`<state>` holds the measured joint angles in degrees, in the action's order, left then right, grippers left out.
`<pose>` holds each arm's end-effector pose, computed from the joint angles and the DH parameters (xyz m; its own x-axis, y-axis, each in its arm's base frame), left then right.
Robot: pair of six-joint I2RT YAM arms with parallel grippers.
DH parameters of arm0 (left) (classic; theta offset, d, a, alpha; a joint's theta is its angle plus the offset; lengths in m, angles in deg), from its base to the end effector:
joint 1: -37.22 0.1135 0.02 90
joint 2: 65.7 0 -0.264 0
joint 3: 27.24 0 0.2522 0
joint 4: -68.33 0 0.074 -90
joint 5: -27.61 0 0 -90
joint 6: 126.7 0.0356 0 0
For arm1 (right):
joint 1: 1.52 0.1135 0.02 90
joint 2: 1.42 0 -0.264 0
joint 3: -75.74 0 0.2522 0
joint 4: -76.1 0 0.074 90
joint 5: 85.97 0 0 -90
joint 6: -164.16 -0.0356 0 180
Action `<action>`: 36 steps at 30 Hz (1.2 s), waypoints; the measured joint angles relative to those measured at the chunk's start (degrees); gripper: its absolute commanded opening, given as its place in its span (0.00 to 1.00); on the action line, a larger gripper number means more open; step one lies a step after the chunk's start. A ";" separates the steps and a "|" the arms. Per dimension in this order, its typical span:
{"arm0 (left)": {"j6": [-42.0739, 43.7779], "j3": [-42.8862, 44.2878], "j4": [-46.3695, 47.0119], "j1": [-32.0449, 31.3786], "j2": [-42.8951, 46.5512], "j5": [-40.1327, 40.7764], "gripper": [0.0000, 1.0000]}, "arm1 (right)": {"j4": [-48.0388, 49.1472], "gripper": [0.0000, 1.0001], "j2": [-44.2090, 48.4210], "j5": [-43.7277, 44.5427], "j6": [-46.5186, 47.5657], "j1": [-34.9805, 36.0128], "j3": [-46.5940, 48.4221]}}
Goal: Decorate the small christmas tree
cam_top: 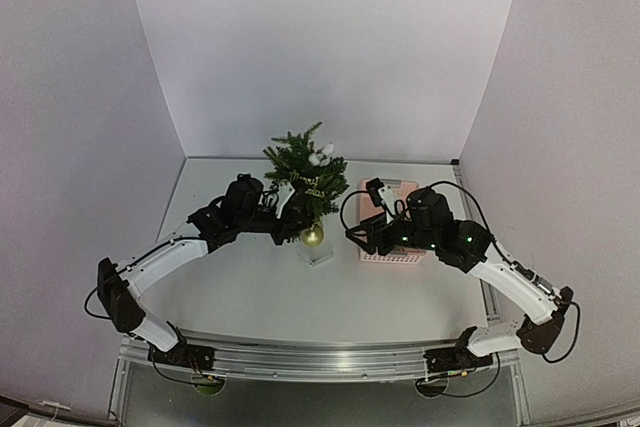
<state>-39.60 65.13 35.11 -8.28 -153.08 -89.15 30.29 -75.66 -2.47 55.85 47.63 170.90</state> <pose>0.2356 -0.2626 0.3491 -0.3774 0.3196 -0.8692 0.8970 0.3595 -0.2573 0.1821 0.2168 0.4116 -0.5186 -0.1225 -0.8462 -0.6908 0.6432 0.3302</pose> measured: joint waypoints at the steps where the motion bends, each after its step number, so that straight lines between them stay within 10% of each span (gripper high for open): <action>1: -0.12 0.00 0.00 0.14 -0.07 0.02 0.00 | 0.02 0.58 0.00 0.00 0.00 0.00 0.00; 36: -0.19 0.90 -1.35 0.18 -2.05 -6.74 0.00 | 1.17 0.58 0.55 -0.99 0.02 0.00 -0.85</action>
<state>-39.79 66.03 33.76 -8.10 -155.14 -95.89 31.46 -75.11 -3.45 55.88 47.63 170.05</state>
